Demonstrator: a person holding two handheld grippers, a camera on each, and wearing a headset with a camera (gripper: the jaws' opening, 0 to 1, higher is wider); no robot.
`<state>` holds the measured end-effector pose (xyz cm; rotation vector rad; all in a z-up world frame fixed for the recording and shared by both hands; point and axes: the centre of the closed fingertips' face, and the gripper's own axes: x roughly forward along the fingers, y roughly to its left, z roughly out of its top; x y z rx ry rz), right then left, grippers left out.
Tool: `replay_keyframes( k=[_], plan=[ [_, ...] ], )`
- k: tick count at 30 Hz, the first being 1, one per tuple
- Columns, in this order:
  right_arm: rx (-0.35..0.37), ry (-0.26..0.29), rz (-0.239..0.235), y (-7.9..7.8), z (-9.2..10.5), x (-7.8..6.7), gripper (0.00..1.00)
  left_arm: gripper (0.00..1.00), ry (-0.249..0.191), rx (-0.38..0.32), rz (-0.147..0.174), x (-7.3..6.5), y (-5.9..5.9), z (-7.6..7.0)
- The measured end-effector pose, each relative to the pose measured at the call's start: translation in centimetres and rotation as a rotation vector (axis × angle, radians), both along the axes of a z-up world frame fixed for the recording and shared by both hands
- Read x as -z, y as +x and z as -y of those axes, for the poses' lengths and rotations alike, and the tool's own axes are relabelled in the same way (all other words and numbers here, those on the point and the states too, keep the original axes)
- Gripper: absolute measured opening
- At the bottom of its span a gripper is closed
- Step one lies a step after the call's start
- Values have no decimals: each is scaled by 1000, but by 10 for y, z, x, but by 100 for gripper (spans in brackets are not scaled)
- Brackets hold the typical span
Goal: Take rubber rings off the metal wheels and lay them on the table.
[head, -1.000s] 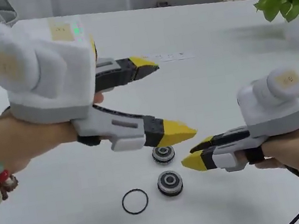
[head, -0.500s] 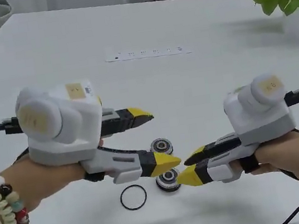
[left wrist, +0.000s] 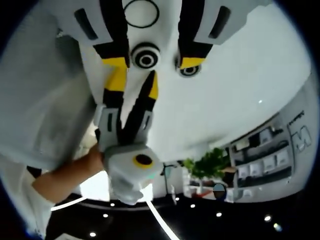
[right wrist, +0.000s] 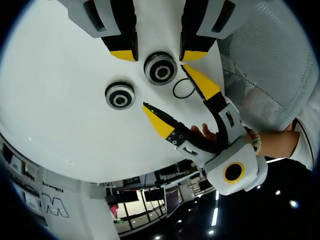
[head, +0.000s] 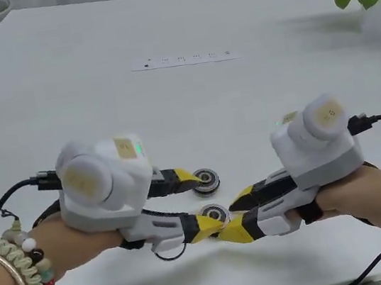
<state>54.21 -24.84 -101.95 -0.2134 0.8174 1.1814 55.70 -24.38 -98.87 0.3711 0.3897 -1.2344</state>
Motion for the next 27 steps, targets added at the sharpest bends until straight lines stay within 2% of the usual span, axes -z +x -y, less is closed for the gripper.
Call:
replay_keyframes(
  k=[3, 10, 14, 16, 20, 27],
  plan=[
    [-10, -2, 12, 0, 0, -1, 30, 36, -20, -30, -34, 4, 2, 0],
    [-38, -16, 48, -1, 0, 0, 25, 27, -2, 3, -25, 10, -6, 8],
    [-45, -25, 59, 0, 0, 1, 24, 21, 4, 11, -32, 11, -8, 9],
    [-45, -25, 62, 0, 0, 1, 24, 17, 11, 0, -19, 11, -6, 8],
    [-53, -36, 65, 0, 0, 3, 23, 15, 19, 11, -37, 14, -9, 7],
    [-62, -47, 66, -1, 2, 4, 16, 15, 14, 3, -37, 14, -8, 7]
  ],
)
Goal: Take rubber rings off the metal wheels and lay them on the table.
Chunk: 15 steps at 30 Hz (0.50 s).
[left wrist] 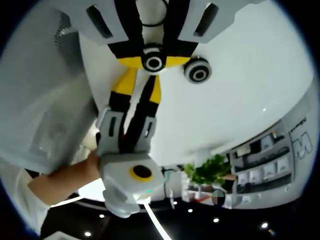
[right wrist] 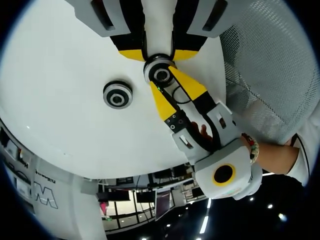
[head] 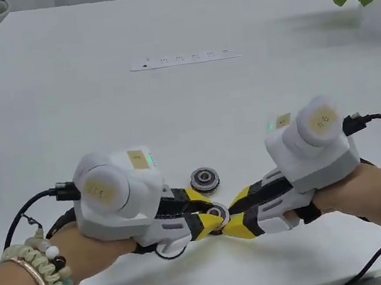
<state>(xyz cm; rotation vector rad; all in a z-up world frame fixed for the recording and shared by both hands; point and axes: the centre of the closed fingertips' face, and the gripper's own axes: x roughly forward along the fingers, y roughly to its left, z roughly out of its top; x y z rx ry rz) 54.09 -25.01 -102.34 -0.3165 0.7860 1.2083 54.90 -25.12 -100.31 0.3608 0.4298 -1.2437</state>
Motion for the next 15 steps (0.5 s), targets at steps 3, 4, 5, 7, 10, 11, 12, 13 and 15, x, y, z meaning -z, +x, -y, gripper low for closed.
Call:
replay_keyframes(
  k=[3, 4, 5, 7, 10, 11, 12, 13, 15],
  plan=[
    [-12, -20, 16, 1, 2, 1, 12, 15, -6, -3, -3, 0, 0, 0],
    [-15, -19, 18, 0, 2, 1, 12, 15, -8, -5, -4, 0, 0, 0],
    [-16, -23, 19, 0, 3, 1, 11, 15, -13, -8, -6, 0, 0, 0],
    [-20, -26, 24, 0, 4, 1, 8, 15, -17, -11, -7, 0, 0, 0],
    [-13, -37, 54, 5, 6, 0, 1, 15, -16, -13, -9, 0, -1, 0],
    [-13, -34, 42, 3, 5, 0, 1, 15, -17, -13, -9, 0, -1, 0],
    [-7, -35, 39, 3, 5, 1, 1, 15, -16, -13, -9, 0, -1, 0],
    [-3, -36, 35, 4, 5, 1, 1, 15, -16, -13, -9, 0, -1, 0],
    [13, -34, 20, 5, 6, 1, 0, 15, -15, -13, -8, 0, -1, 0]
  ],
)
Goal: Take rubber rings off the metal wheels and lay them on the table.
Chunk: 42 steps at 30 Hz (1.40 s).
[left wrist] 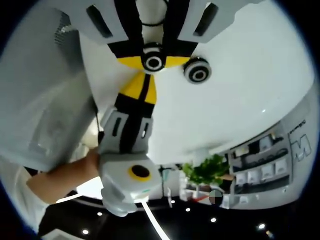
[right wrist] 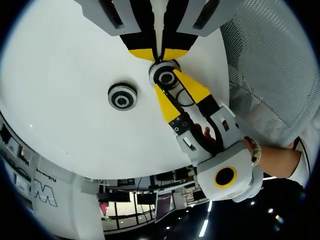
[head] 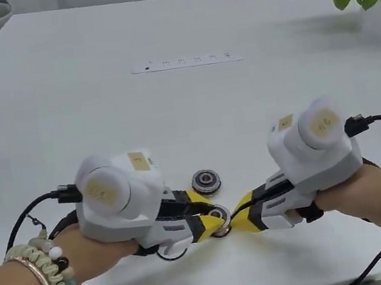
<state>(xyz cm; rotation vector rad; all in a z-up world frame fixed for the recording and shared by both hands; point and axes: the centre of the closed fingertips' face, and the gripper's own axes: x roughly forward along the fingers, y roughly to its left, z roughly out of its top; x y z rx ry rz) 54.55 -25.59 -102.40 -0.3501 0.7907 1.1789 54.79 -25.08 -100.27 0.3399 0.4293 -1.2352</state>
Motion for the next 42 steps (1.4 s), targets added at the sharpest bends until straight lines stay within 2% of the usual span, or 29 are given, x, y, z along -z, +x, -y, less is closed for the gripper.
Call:
replay_keyframes(
  k=[2, 3, 7, 10, 19, 22, 26, 28, 29, 42],
  plan=[
    [44, 10, -44, 0, 1, 0, 0, 15, 0, 0, 1, 0, 0, 0],
    [86, 21, -92, 0, 2, 0, 0, 15, 1, 0, 1, 0, 0, 0],
    [158, 67, -175, 1, 4, -3, 0, 15, 1, 0, 1, 0, 0, 0],
    [177, 86, -195, 3, 5, -6, 0, 15, 0, 0, 1, 0, 0, 0],
    [268, 155, -309, 2, 4, -10, 0, 15, -1, 0, -1, -1, 0, -1],
    [276, 167, -317, 0, 3, -10, 0, 15, -2, 0, 0, -1, 0, -1],
    [319, 205, -359, 0, 2, -12, 0, 15, -3, -2, 2, -1, 1, -1],
    [337, 261, -386, 3, 0, -19, 0, 15, -3, -7, 4, -1, 2, -1],
    [345, 235, -382, 4, 3, -15, 0, 15, -2, -7, 5, -1, 2, -1],
    [361, 258, -400, 4, -3, -20, 0, 14, -7, -22, 10, -1, 4, -2]
  ],
)
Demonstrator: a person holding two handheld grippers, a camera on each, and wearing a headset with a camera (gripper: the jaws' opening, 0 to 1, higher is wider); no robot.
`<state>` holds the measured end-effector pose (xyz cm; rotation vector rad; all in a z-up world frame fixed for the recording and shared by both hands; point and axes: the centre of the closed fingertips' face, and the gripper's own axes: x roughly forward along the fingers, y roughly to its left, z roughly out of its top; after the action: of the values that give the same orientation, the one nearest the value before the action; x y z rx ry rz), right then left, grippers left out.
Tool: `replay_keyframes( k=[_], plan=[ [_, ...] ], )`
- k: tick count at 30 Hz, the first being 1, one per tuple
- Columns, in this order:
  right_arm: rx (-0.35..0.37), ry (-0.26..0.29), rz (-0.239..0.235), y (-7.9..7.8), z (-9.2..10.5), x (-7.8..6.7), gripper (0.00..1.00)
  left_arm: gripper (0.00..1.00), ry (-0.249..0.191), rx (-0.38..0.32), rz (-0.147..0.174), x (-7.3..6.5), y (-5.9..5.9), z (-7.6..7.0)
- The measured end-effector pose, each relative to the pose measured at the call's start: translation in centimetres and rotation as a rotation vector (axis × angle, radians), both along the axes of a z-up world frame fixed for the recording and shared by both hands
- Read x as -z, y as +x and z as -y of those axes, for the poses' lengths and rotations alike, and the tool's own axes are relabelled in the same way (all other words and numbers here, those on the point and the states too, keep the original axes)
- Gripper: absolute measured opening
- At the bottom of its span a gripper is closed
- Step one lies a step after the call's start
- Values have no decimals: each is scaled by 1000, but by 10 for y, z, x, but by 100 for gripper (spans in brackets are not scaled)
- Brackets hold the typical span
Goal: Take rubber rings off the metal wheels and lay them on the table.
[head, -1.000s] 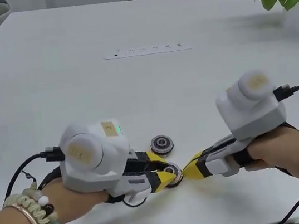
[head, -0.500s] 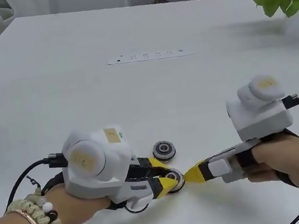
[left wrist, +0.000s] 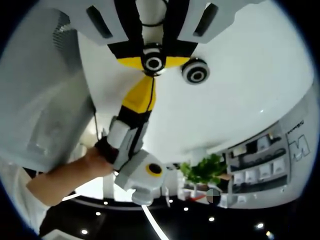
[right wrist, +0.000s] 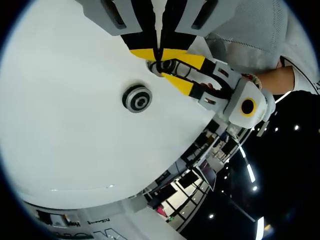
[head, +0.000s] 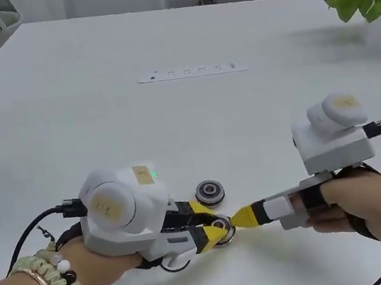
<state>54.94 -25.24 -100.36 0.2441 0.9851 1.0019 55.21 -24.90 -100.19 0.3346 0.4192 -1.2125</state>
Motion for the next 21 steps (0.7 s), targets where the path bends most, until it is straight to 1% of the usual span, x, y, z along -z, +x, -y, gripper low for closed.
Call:
replay_keyframes(
  k=[15, 21],
  plan=[
    [-14, 6, 6, -2, -5, -3, 0, 14, -3, -3, 5, 0, 0, 1],
    [-22, 22, 9, -4, -8, -6, 0, 14, -2, -2, 8, 0, 0, 1]
  ],
)
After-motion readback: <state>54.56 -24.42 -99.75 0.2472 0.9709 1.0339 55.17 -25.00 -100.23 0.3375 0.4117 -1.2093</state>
